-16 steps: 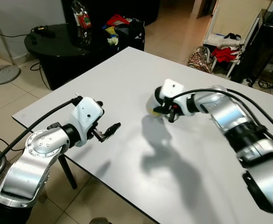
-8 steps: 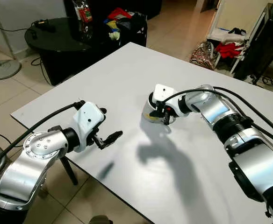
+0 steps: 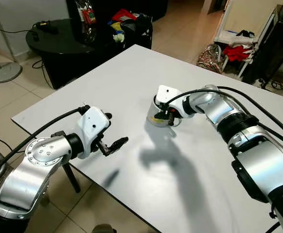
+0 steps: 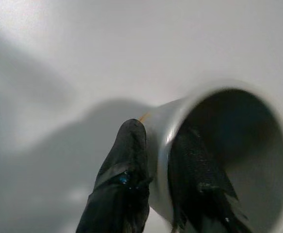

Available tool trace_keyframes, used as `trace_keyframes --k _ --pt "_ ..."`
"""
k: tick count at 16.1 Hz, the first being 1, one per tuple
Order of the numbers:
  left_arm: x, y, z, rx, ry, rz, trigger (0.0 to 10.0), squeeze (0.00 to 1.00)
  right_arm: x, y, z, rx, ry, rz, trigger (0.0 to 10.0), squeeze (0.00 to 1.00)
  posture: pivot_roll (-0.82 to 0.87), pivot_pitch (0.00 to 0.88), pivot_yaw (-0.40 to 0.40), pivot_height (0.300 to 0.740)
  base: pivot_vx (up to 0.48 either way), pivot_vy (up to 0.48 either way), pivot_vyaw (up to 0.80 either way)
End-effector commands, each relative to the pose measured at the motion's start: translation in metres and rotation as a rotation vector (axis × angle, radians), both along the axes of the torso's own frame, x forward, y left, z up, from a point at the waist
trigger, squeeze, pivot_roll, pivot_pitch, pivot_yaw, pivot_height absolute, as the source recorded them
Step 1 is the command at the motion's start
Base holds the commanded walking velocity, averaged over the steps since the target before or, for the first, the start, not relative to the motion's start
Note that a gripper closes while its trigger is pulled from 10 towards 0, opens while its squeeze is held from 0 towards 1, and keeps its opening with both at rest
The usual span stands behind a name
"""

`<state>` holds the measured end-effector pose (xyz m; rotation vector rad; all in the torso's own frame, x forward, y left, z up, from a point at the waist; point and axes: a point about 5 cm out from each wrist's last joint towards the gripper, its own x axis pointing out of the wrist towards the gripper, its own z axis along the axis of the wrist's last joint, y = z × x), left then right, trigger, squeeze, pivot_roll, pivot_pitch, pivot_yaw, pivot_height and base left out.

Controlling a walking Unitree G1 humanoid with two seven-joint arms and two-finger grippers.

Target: Setting the table

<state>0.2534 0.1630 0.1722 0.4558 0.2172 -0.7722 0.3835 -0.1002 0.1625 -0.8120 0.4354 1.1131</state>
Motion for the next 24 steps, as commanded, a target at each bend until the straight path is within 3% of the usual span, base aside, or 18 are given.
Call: trace_keyframes --k 1,10,11,17,24 --pt "0.001 0.0 0.001 0.011 -0.013 -0.001 10.0 0.0 0.004 0.001 0.012 -0.001 -0.041 0.002 10.0 1.0 0.2 0.0 -0.06 0.74 0.0 0.0 0.0" --pt "0.006 0.002 -0.001 0.041 -0.041 0.018 10.0 0.0 0.004 0.001 0.016 -0.028 -0.097 0.068 10.0 1.0 0.19 0.0 -0.047 0.74 0.0 0.0 0.0" --pt "0.007 0.002 -0.001 0.05 -0.045 0.02 10.0 0.0 0.006 0.001 0.014 -0.053 -0.141 0.041 10.0 0.0 0.19 0.0 -0.044 0.74 0.0 0.0 0.0" --pt "0.01 0.004 -0.003 0.082 -0.058 0.029 10.0 0.0 0.011 0.001 0.012 -0.125 -0.292 -0.007 10.0 0.0 0.19 0.0 -0.04 0.74 0.0 0.0 0.0" --pt "0.012 0.004 0.006 0.06 -0.084 0.028 10.0 0.0 0.011 0.004 0.033 -0.061 -0.295 0.092 10.0 0.0 0.19 0.0 -0.033 0.74 0.0 0.0 0.0"
